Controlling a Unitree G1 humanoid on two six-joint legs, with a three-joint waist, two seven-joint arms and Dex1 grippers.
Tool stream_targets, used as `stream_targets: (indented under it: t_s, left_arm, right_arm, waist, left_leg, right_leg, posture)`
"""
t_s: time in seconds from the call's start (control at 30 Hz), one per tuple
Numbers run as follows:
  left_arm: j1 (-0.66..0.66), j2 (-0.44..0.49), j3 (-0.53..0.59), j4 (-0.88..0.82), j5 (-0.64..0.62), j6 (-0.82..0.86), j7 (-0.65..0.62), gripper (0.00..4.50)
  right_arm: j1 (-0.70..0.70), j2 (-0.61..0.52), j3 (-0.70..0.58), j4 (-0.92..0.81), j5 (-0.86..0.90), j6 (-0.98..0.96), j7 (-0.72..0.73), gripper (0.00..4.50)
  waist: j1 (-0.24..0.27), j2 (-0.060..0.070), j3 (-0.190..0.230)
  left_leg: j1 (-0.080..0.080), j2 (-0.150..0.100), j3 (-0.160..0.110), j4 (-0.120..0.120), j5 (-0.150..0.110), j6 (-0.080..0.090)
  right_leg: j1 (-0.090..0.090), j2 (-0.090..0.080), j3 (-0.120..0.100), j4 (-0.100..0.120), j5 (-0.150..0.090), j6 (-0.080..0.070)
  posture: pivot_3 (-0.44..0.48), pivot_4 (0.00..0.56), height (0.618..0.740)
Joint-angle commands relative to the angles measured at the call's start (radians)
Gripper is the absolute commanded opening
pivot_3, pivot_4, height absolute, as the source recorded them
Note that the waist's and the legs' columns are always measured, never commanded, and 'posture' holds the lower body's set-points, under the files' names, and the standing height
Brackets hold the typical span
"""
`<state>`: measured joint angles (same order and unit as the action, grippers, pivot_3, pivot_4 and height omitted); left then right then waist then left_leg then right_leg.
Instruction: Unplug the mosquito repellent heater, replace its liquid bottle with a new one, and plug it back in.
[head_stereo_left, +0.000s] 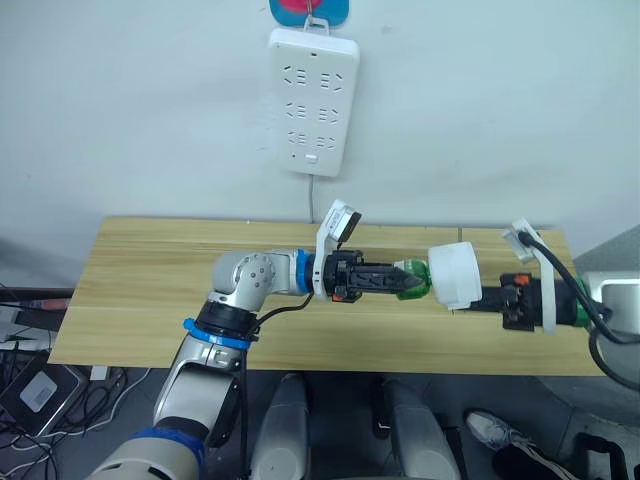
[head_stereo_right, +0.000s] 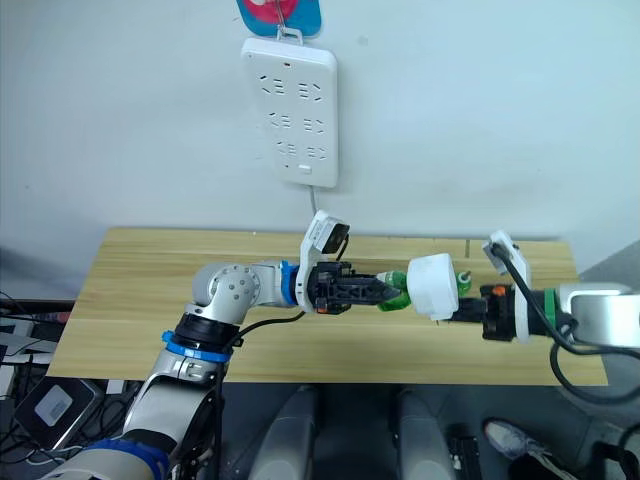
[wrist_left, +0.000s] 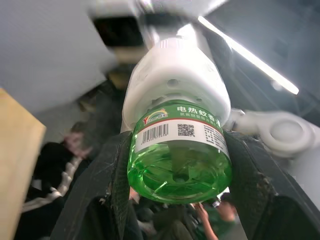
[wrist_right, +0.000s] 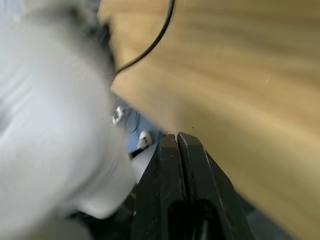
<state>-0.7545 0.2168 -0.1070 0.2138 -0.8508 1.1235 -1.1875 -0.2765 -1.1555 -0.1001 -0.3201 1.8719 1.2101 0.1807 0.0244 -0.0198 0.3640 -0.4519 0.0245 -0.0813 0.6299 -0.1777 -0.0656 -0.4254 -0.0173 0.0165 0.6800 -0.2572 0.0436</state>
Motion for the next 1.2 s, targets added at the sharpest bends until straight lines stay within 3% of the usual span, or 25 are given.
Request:
stream_targets:
  t_s: [0.03, 0.27, 0.5, 0.7, 0.87, 1.2]
  left_arm:
    - [-0.024, -0.022, 0.011, 0.017, 0.010, -0.032, 0.005, 2.35]
    - [-0.007, -0.010, -0.032, 0.005, 0.049, -0.069, -0.031, 2.35]
    - [0.012, 0.004, -0.074, -0.009, 0.072, -0.091, -0.065, 2.35]
    - [0.017, 0.017, -0.100, -0.027, 0.083, -0.100, -0.095, 2.35]
    - [0.026, 0.035, -0.126, -0.056, 0.087, -0.102, -0.129, 2.35]
    - [0.025, 0.043, -0.118, -0.081, 0.060, -0.073, -0.139, 2.35]
  right_arm:
    - [0.052, -0.029, -0.054, -0.095, 0.098, -0.037, 0.022, 0.04]
    - [0.048, -0.018, -0.075, -0.136, 0.100, -0.130, 0.119, 0.04]
    - [-0.087, -0.009, -0.045, -0.089, 0.100, -0.125, 0.227, 0.04]
    - [-0.197, 0.124, -0.027, -0.009, 0.100, -0.143, 0.056, 0.04]
    - [-0.224, 0.161, -0.024, 0.014, 0.100, -0.134, -0.092, 0.04]
    - [-0.238, 0.123, 0.037, 0.010, 0.100, -0.104, -0.223, 0.04]
  waist:
    - [0.000, 0.000, 0.000]
    - [-0.003, 0.000, 0.000]
    - [-0.003, 0.000, 0.000]
    - [-0.004, 0.000, 0.000]
    - [-0.006, 0.000, 0.000]
    - [-0.009, 0.000, 0.000]
  left_leg:
    - [0.000, 0.000, 0.000, 0.000, 0.000, 0.000]
    - [0.001, 0.001, 0.000, 0.000, 0.000, 0.000]
    - [0.001, 0.001, 0.000, 0.000, 0.000, 0.000]
    - [0.000, 0.001, 0.000, 0.000, 0.000, 0.000]
    - [0.000, 0.001, 0.000, 0.000, 0.000, 0.000]
    - [0.000, 0.001, 0.000, 0.000, 0.000, 0.000]
  right_leg:
    - [0.000, 0.000, 0.000, 0.000, 0.000, 0.000]
    - [0.000, 0.001, 0.000, 0.000, -0.001, 0.002]
    - [0.000, 0.001, 0.000, 0.000, -0.001, 0.002]
    - [0.000, 0.001, 0.000, 0.000, -0.001, 0.002]
    - [0.000, 0.001, 0.000, 0.000, 0.001, -0.001]
    - [0.000, 0.001, 0.000, 0.000, 0.000, 0.000]
  posture:
    - [0.115, 0.332, 0.740]
    - [0.102, 0.331, 0.740]
    - [0.092, 0.332, 0.740]
    - [0.086, 0.332, 0.740]
    - [0.084, 0.332, 0.740]
    - [0.090, 0.335, 0.740]
